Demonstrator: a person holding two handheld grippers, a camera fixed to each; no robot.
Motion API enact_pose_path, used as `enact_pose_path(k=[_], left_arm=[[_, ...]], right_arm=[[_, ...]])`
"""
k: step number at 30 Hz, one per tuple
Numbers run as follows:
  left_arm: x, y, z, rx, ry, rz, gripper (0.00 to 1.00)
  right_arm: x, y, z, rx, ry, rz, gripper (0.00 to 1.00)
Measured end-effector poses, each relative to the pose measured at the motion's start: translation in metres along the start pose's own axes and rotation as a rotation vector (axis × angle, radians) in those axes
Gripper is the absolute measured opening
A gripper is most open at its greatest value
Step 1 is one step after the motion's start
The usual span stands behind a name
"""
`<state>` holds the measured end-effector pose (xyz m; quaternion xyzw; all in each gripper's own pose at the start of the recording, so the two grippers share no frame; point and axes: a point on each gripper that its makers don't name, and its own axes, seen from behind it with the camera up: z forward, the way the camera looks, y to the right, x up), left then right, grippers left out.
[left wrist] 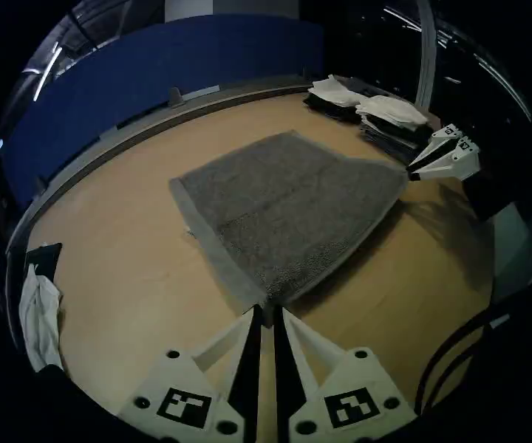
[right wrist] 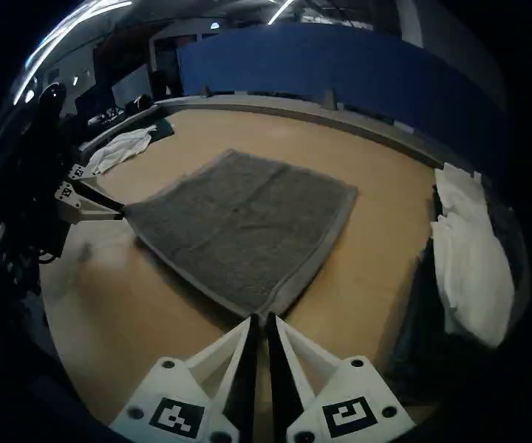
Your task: Fold towel
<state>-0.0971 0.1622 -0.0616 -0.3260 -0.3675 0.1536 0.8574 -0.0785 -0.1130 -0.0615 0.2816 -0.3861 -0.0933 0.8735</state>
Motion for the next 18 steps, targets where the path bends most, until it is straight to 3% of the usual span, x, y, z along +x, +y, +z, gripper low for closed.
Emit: enact_pose_path(k=[18], left_arm=[[0.025, 0.009, -0.044, 0.019, 0.028, -0.058, 0.11]], right_arm=[[0.029, -0.005, -0.043, 0.008, 0.040, 0.002, 0.09]])
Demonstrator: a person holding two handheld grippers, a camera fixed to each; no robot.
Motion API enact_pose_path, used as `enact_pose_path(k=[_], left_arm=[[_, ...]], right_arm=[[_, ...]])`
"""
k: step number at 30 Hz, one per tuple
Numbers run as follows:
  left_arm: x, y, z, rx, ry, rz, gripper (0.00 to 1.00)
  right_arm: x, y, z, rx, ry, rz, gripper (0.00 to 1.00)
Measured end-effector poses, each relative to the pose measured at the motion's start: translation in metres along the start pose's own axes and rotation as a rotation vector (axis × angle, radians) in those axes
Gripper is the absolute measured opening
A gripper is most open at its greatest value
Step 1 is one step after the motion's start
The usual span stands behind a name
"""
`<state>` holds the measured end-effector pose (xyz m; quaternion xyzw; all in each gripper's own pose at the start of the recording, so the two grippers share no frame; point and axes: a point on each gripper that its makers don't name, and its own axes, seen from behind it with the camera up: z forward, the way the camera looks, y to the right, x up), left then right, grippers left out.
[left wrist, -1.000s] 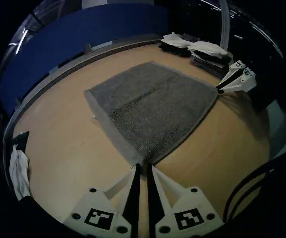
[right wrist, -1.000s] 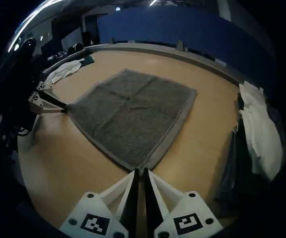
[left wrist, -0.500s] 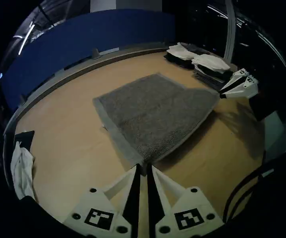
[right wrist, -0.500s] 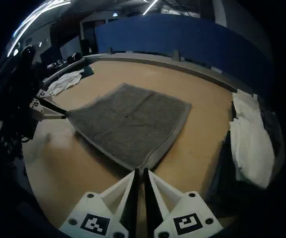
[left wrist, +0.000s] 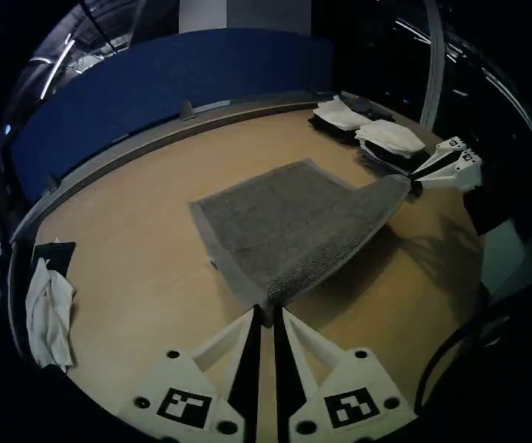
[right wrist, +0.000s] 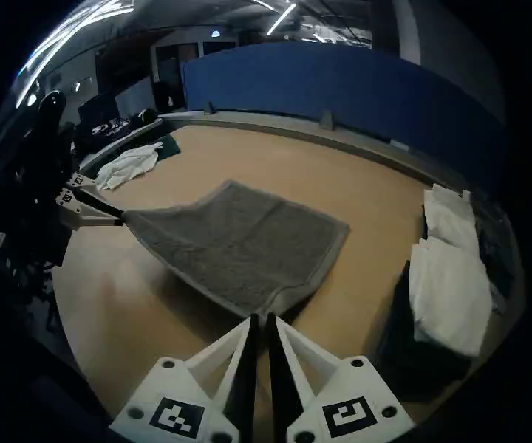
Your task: Fold towel
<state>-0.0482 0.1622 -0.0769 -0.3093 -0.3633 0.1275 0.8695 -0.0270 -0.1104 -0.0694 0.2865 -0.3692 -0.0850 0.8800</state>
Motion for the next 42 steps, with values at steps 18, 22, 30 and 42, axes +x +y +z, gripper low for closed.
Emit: enact_pose_path(k=[18, 22, 30, 42], left_arm=[[0.009, 0.007, -0.029, 0.022, 0.006, -0.037, 0.11], [0.010, 0.010, -0.034, 0.023, 0.007, -0.044, 0.11], [0.011, 0.014, -0.038, 0.026, 0.003, -0.064, 0.11], [0.015, 0.015, -0.044, 0.030, 0.009, -0.055, 0.11]], right_arm=[[0.017, -0.009, -0.033, 0.011, 0.013, 0.013, 0.09], [0.021, -0.009, -0.038, 0.010, 0.020, 0.018, 0.09], [0.023, -0.010, -0.043, 0.009, 0.020, 0.019, 0.09], [0.025, -0.012, -0.049, 0.005, 0.022, 0.019, 0.09]])
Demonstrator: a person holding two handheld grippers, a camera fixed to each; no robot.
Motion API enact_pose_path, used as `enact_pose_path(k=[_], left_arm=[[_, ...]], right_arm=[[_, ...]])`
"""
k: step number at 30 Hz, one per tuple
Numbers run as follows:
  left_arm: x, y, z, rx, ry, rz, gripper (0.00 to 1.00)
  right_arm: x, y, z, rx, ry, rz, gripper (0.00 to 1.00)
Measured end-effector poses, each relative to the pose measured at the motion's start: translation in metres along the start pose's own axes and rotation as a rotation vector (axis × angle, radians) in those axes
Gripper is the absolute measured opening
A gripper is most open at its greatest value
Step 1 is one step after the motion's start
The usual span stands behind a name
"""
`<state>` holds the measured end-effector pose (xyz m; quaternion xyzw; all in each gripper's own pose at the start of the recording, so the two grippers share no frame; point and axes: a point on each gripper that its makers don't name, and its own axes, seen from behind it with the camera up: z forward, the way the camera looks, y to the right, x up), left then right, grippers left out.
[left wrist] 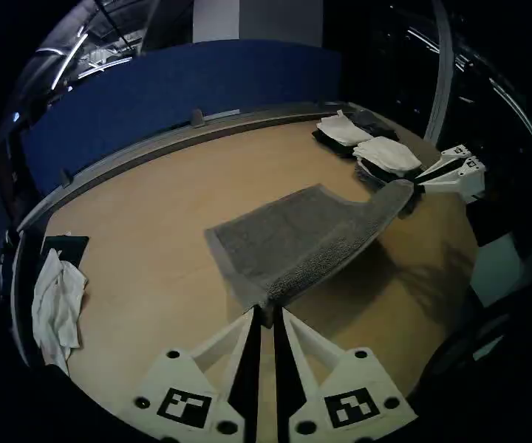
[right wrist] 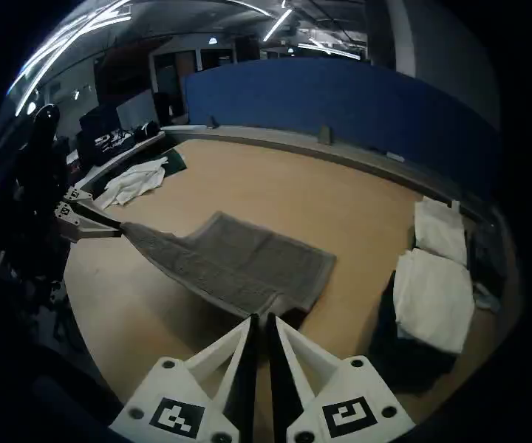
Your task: Fold towel
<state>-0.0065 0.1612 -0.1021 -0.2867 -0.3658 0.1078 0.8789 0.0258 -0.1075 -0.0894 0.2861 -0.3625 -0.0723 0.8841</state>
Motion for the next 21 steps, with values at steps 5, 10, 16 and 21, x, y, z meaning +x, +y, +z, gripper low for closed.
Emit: enact_pose_path(k=[5, 10, 16, 21], left_arm=[[0.000, 0.000, 0.000, -0.002, -0.003, -0.002, 0.11], [0.000, 0.000, 0.001, -0.003, -0.005, 0.000, 0.11], [0.001, -0.003, 0.005, -0.002, -0.010, 0.005, 0.11], [0.005, -0.006, 0.011, -0.002, -0.016, 0.004, 0.11]], right_arm=[[-0.001, 0.000, 0.001, -0.001, -0.004, -0.001, 0.09], [-0.003, 0.000, 0.003, -0.002, -0.007, 0.000, 0.09], [-0.004, 0.003, 0.008, -0.004, -0.012, 0.002, 0.08], [-0.001, 0.007, 0.014, -0.006, -0.011, 0.006, 0.09]])
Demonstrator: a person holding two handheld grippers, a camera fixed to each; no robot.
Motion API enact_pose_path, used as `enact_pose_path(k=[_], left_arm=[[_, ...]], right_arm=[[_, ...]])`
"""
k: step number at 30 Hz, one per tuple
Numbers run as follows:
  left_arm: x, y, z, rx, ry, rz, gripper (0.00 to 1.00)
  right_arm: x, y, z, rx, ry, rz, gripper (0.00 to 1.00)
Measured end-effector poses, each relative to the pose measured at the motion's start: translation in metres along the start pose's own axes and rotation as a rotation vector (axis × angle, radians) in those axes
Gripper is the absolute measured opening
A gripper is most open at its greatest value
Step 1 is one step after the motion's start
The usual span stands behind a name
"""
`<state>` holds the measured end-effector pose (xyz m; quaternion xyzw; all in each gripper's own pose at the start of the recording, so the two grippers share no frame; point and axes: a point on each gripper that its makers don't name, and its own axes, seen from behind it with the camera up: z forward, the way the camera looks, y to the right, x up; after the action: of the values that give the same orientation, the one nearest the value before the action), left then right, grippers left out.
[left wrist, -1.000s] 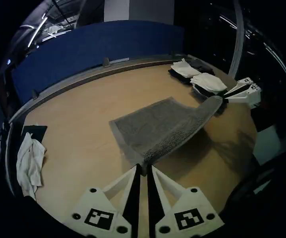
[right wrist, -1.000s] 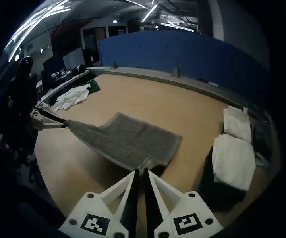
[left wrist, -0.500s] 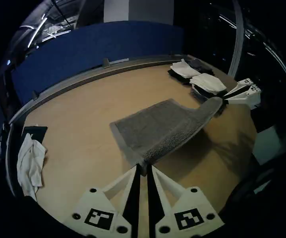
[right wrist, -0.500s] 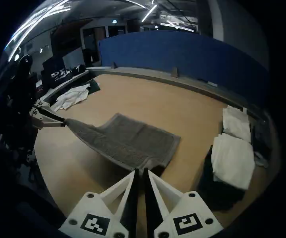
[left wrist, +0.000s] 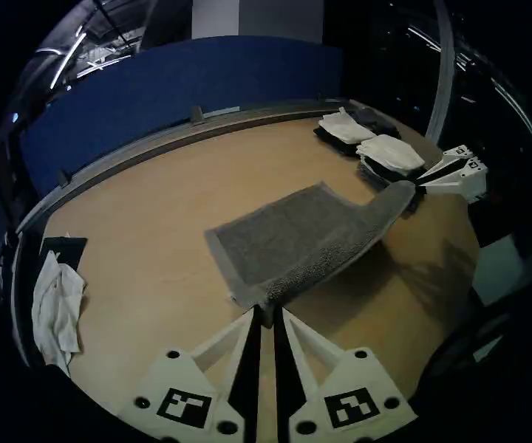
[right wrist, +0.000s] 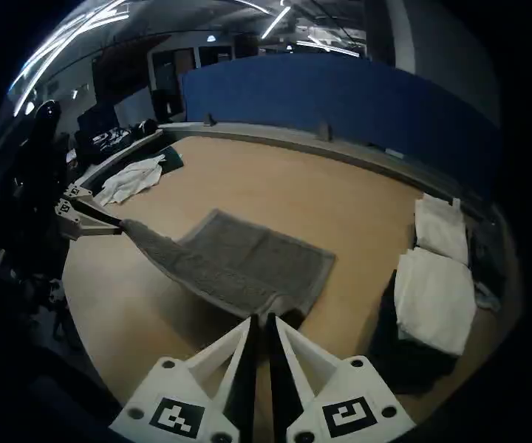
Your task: Fold towel
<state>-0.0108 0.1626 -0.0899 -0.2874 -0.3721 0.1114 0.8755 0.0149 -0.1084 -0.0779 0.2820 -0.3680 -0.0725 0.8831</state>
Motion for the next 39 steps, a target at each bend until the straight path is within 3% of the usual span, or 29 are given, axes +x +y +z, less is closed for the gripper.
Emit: enact_pose_path(k=[15, 30, 39], left_arm=[[0.026, -0.025, 0.033, 0.027, -0.019, 0.000, 0.11], [0.025, -0.046, 0.093, 0.034, -0.085, 0.020, 0.11], [0.025, -0.051, 0.118, 0.006, -0.103, 0.019, 0.11]], right_arm=[[0.012, 0.025, 0.033, -0.024, -0.008, 0.027, 0.08], [0.012, 0.052, 0.076, -0.041, -0.058, 0.096, 0.09], [0.009, 0.065, 0.097, -0.062, -0.087, 0.112, 0.09]])
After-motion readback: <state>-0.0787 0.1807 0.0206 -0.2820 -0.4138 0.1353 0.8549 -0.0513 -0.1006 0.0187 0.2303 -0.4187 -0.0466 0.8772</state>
